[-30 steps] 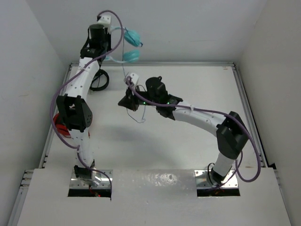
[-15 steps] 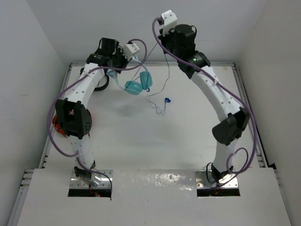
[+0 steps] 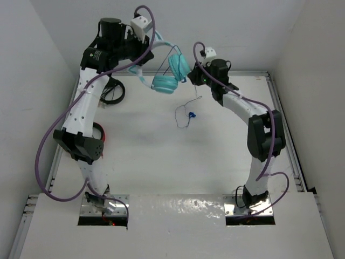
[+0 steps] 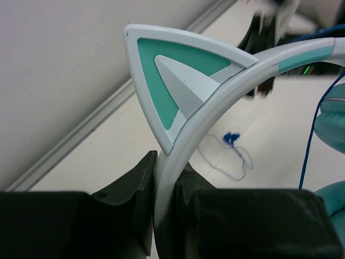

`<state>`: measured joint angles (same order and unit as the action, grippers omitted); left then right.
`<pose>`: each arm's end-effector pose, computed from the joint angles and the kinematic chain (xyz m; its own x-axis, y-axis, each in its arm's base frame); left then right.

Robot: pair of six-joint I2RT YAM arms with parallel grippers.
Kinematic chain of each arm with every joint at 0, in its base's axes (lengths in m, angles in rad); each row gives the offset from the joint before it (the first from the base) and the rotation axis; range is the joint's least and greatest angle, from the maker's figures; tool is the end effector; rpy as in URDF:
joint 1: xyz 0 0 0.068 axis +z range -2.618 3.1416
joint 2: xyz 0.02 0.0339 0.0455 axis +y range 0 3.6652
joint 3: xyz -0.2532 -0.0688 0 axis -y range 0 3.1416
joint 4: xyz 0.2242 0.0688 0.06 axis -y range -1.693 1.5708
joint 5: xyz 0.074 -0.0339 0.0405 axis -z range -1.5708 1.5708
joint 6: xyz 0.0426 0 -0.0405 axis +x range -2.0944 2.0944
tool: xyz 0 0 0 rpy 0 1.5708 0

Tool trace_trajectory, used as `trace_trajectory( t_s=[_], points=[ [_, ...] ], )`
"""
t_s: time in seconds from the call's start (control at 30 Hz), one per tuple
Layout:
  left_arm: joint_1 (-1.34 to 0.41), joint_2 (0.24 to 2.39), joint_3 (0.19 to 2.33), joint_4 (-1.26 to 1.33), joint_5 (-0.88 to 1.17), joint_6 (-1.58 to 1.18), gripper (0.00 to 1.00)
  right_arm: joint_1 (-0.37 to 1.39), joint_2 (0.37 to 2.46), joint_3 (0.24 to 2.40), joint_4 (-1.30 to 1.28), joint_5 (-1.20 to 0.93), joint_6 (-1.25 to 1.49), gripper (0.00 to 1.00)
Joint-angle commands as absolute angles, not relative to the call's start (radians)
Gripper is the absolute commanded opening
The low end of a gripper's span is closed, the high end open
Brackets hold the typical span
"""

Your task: Wrap the headphones

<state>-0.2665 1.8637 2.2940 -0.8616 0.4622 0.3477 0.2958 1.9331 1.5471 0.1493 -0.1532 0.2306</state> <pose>0.3555 -0.1167 0.4571 -0.1657 0.3614 -0.9176 0.7264 0.6740 0.1343 0.4313 0.1382 0.2942 -0.3167 0.1396 -0.9382 -0.3673 0.8939 0.2570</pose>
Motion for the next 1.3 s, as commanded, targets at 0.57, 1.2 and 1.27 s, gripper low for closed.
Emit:
trace_trajectory(
  t_s=[0.57,1.2,1.27],
  points=[
    [-0.19,1.902,2.663,-0.627,0.526,-0.227,0.0,0.482,2.264,1.703,0.551,-0.158,0.428,0.56],
    [-0.094,1.997,2.375,-0.48,0.026,-0.155,0.0,0.73,1.801,1.284,0.289,-0.568,0.151,0.0],
    [-0.095,2.049,2.362,-0.459,-0.039,-0.069,0.0,0.779,1.786,1.351,0.084,-0.624,0.068,0.0]
  ],
)
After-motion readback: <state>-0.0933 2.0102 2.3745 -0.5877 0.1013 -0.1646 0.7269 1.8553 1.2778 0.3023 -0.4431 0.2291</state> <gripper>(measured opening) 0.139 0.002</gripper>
